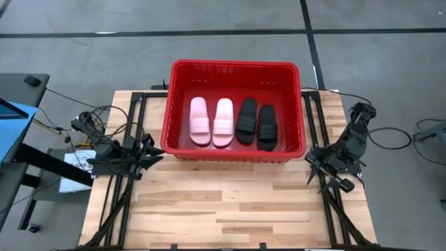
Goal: Pick and place slides into bin
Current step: Return to Home Position
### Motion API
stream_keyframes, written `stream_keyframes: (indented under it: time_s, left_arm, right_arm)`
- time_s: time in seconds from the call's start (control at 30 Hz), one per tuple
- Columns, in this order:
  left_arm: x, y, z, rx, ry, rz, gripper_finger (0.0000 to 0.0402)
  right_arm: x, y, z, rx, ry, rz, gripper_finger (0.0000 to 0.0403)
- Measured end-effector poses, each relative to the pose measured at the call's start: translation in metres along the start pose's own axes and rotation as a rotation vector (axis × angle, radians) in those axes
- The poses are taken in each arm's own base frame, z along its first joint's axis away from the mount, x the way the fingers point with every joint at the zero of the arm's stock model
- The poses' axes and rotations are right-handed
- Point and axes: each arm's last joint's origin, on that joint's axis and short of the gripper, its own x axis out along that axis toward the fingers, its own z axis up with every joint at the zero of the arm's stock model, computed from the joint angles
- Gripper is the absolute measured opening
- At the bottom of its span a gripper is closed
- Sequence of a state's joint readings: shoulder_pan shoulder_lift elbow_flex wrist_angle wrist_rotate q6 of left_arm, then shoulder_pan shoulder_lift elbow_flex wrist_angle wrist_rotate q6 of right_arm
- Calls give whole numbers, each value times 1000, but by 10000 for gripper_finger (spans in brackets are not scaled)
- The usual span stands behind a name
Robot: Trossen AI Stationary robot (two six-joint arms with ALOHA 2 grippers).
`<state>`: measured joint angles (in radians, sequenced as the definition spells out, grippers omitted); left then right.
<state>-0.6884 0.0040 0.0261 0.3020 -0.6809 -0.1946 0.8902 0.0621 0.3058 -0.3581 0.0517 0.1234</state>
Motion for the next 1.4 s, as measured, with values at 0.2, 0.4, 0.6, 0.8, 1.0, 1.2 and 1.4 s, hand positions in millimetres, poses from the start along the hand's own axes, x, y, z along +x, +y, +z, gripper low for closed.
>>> stream_keyframes:
  time_s: [0.2,0.4,0.6,0.8,1.0,1.2,1.4]
  left_arm:
    - [0,1,-7,-16,58,13,114]
    - [0,2,-7,-16,61,14,114]
    - [0,2,-7,-14,63,11,114]
    - [0,1,-8,-7,68,1,114]
    - [0,2,-10,16,86,5,114]
    - [0,2,-10,15,89,3,114]
    - [-1,3,-13,39,112,8,114]
  right_arm:
    - [3,-4,-7,36,68,-151,200]
    - [11,-5,-17,12,90,-157,200]
    - [24,-4,-33,-48,-72,-71,200]
    - [21,-2,-33,-138,-222,26,198]
    - [27,-3,-50,-141,-199,44,187]
    - [29,-4,-56,-160,-127,38,180]
    - [30,-4,-58,-147,-111,38,183]
